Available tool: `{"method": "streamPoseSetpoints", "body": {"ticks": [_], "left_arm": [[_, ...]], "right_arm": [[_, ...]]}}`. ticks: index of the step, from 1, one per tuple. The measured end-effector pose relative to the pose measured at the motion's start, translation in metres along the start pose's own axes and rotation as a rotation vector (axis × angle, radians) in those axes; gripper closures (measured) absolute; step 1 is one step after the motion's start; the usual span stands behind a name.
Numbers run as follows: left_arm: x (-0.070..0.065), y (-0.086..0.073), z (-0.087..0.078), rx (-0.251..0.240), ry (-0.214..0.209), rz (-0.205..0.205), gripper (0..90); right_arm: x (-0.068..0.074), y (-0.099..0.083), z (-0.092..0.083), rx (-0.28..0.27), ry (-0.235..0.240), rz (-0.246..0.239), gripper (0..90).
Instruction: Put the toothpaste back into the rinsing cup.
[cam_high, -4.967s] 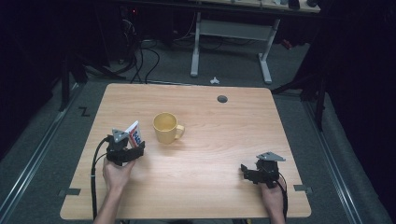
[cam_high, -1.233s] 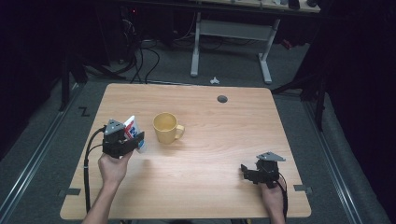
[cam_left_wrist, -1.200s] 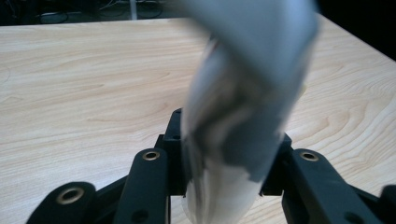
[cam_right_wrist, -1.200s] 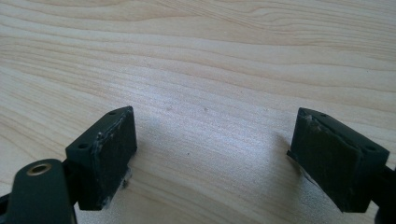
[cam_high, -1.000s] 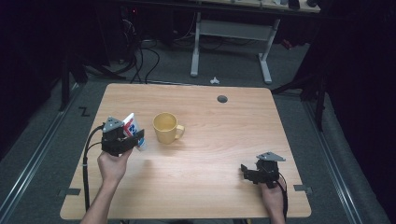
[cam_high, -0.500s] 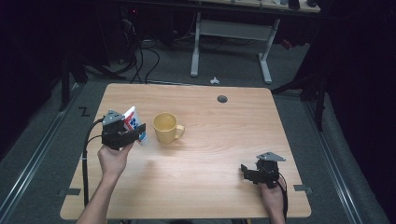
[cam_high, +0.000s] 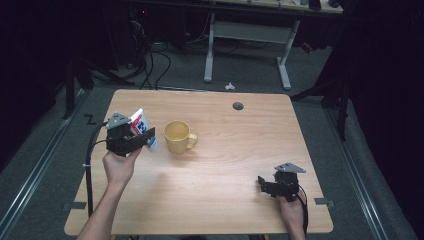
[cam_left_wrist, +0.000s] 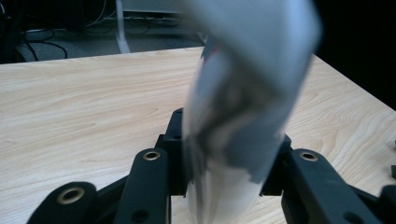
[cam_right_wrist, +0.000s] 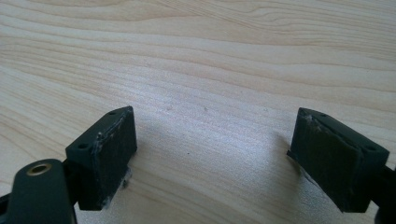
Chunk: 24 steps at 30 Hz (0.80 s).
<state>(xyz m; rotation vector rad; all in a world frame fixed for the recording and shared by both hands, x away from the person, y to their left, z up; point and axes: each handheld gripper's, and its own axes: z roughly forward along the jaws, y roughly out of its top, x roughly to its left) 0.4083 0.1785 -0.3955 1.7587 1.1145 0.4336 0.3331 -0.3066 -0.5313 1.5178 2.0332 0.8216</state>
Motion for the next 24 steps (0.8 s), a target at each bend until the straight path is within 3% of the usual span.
{"method": "streamPoseSetpoints", "body": {"ticks": [24], "left_arm": [[-0.016, 0.021, 0.014, -0.012, -0.033, 0.038, 64.1]], "right_arm": [[0.0, 0.0, 0.0, 0.0, 0.0, 0.0, 14.4]]}}
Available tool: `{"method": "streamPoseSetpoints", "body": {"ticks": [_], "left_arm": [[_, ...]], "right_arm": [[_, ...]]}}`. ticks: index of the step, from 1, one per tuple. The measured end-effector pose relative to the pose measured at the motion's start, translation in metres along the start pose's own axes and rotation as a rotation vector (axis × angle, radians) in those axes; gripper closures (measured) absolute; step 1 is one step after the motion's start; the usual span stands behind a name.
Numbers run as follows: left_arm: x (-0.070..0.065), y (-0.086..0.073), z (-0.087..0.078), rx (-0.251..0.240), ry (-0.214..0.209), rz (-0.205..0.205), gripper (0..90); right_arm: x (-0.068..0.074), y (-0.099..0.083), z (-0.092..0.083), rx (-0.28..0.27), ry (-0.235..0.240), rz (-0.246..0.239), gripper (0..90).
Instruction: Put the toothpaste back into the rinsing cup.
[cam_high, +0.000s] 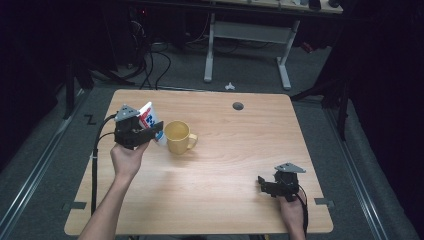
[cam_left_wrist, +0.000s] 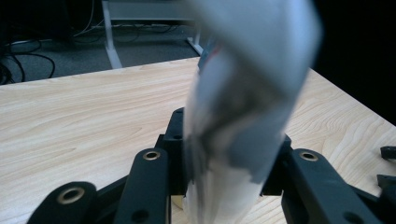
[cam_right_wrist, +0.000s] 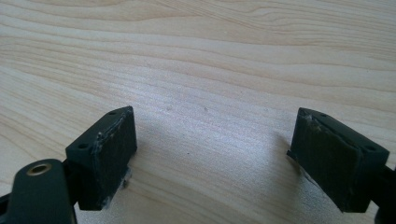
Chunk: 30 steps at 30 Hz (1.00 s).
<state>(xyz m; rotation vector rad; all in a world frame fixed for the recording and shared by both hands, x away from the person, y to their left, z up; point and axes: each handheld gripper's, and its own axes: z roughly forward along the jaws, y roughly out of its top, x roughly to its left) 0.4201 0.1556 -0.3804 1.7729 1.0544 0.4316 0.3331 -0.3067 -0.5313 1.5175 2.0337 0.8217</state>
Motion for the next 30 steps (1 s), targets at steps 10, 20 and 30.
{"method": "streamPoseSetpoints", "body": {"ticks": [10, 20, 30], "left_arm": [[-0.006, 0.009, 0.006, 0.007, -0.007, 0.03, 63.9], [-0.009, 0.017, 0.019, 0.013, -0.007, 0.036, 63.9], [-0.016, 0.023, 0.036, 0.032, -0.004, 0.061, 64.0]], "right_arm": [[0.0, 0.0, 0.0, 0.0, 0.0, 0.0, 14.4], [0.0, 0.0, 0.0, 0.0, 0.0, 0.0, 14.4], [0.0, 0.0, 0.0, 0.0, -0.001, 0.0, 14.4]]}}
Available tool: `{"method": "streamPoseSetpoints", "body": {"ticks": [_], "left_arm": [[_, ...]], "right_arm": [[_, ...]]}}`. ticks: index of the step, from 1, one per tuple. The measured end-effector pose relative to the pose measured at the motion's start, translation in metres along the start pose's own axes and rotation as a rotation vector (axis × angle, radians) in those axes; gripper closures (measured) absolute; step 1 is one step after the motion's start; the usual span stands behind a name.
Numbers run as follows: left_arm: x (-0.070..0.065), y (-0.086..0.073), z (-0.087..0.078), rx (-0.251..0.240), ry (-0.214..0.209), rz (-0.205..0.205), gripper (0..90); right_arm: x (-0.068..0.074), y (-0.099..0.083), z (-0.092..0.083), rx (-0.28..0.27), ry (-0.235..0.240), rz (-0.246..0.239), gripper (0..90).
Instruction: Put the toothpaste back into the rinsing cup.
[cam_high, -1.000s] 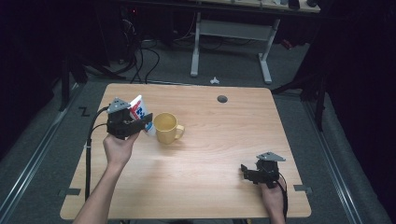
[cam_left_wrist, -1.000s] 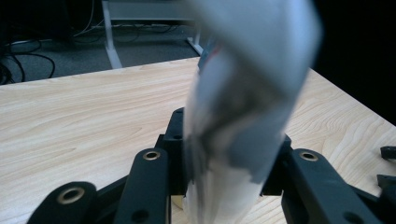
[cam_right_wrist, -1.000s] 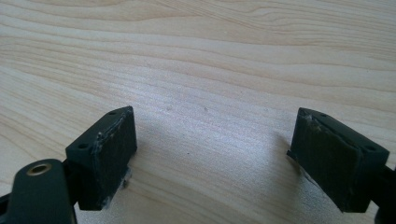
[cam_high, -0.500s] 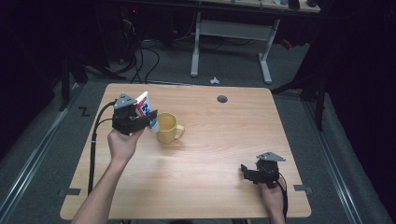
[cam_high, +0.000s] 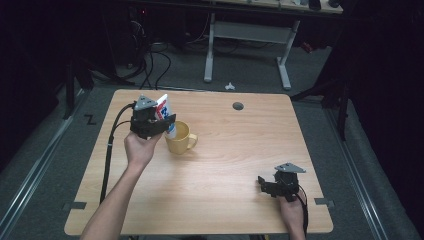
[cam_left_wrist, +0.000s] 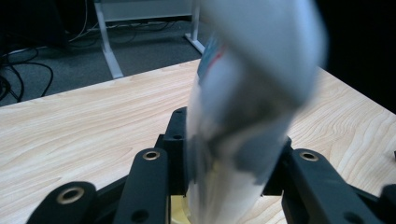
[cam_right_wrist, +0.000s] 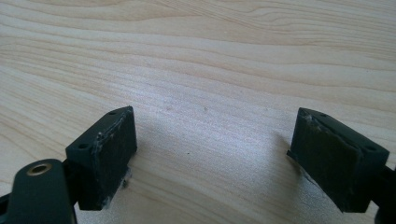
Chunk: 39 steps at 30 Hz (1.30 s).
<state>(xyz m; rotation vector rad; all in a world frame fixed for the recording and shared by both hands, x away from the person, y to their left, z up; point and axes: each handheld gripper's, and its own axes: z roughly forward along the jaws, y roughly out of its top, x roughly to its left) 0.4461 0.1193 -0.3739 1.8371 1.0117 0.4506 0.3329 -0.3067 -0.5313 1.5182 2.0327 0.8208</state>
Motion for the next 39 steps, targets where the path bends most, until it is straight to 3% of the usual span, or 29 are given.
{"method": "streamPoseSetpoints", "body": {"ticks": [10, 22, 39], "left_arm": [[0.001, 0.0, 0.018, 0.026, 0.017, -0.004, 64.1], [0.005, -0.001, 0.026, 0.029, 0.027, -0.025, 64.1], [0.003, -0.005, 0.042, 0.068, 0.067, 0.002, 63.9]], "right_arm": [[0.0, 0.0, 0.0, 0.0, 0.0, 0.0, 14.4], [0.0, 0.0, 0.0, 0.0, 0.0, 0.0, 14.4], [0.0, 0.0, 0.0, 0.0, 0.0, 0.0, 14.4]]}}
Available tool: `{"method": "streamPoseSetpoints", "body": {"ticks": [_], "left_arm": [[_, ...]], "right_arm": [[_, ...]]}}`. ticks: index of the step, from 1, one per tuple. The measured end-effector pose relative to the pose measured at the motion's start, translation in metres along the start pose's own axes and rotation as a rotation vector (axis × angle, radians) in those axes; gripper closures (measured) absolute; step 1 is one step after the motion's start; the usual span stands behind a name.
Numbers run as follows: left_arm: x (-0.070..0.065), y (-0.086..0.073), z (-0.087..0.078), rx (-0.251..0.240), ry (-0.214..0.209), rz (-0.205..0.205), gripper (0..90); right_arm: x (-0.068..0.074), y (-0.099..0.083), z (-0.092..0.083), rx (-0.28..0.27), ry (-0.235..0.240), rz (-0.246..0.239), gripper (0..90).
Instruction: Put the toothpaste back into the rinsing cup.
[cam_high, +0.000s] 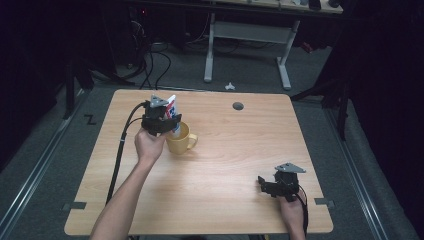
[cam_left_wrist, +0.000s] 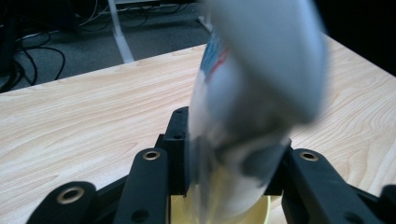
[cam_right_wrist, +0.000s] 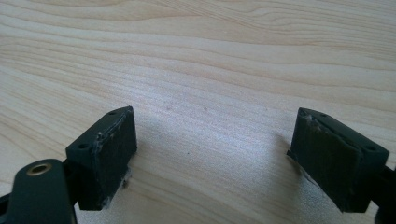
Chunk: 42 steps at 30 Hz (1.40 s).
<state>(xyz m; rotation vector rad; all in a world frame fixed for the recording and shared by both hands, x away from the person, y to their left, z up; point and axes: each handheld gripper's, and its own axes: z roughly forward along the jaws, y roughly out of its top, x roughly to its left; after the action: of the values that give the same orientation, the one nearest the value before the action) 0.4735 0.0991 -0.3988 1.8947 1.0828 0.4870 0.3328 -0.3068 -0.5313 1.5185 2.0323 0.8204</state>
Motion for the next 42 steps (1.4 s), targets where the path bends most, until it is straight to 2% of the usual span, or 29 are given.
{"method": "streamPoseSetpoints", "body": {"ticks": [10, 18, 25, 36, 42], "left_arm": [[-0.007, -0.006, 0.013, 0.028, 0.018, 0.03, 63.7], [-0.008, -0.013, 0.025, 0.049, 0.024, 0.02, 63.6], [-0.01, -0.019, 0.032, 0.079, 0.031, 0.04, 63.3], [-0.009, -0.024, 0.037, 0.096, 0.036, 0.031, 63.2], [-0.012, -0.027, 0.04, 0.11, 0.036, 0.047, 62.9]], "right_arm": [[0.0, 0.0, 0.0, 0.0, 0.001, 0.0, 14.4], [0.0, 0.0, 0.0, 0.0, 0.001, 0.0, 14.5], [0.0, 0.0, 0.0, 0.0, 0.001, 0.0, 14.5], [0.0, 0.0, 0.0, 0.0, 0.001, 0.0, 14.5], [0.0, 0.0, 0.0, -0.001, 0.001, 0.001, 14.5]]}}
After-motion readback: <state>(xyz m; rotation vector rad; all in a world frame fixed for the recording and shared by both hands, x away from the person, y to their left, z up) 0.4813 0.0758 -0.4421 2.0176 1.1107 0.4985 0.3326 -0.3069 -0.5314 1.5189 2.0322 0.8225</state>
